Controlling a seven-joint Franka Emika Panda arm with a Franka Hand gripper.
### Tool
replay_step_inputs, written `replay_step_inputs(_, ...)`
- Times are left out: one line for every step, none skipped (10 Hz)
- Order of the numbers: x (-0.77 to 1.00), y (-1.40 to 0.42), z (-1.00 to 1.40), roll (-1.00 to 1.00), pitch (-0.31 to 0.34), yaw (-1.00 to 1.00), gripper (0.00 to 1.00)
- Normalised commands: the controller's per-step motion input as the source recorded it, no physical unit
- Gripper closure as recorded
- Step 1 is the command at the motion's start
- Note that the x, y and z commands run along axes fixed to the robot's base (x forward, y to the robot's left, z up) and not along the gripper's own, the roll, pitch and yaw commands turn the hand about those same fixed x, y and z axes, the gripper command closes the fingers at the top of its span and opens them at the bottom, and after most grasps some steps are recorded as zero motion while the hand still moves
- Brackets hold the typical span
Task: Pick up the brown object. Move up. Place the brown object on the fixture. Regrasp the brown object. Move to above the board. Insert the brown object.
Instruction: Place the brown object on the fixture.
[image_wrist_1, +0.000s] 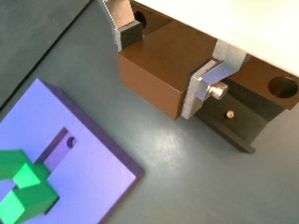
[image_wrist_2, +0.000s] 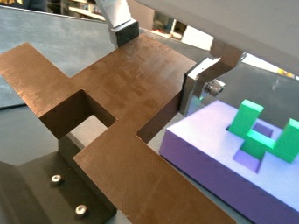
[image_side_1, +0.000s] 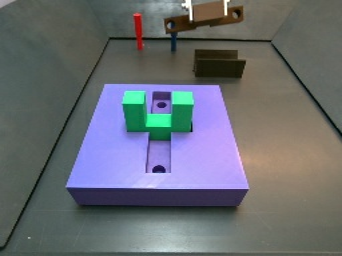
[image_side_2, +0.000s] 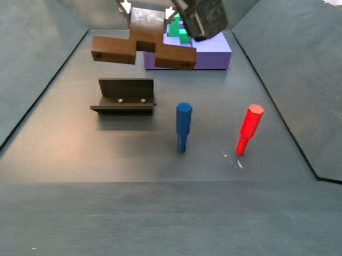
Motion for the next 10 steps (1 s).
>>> replay_step_inputs(0.52, 0.00, -0.08, -0.73, 0.223, -0.01, 1.00)
replay_step_inputs(0.55, 0.04, -0.03, -0.65, 0.266, -0.09, 1.00)
replay_step_inputs(0.58, 0.07, 0.00, -0.53, 0.349, -0.15, 1.00)
replay_step_inputs(0.59, 0.08, 0.00, -0.52, 0.374, -0.16, 1.00)
replay_step_inputs(0.51, 0.06, -0.03, -0.49, 0.317, -0.12, 1.00)
replay_step_inputs(0.41, 0.05, -0.07, -0.41, 0.249, -0.09, 1.00)
replay_step_inputs(0.28, 0.00, -0.10, -0.25, 0.166, -0.03, 1.00)
replay_step_inputs(0.23, 0.00, -0.10, -0.15, 0.134, 0.00, 1.00)
replay_step_inputs(0.17, 0.00, -0.10, -0.08, 0.120, -0.01, 1.00)
replay_step_inputs(0.11, 0.00, -0.07, 0.00, 0.100, 0.00, 1.00)
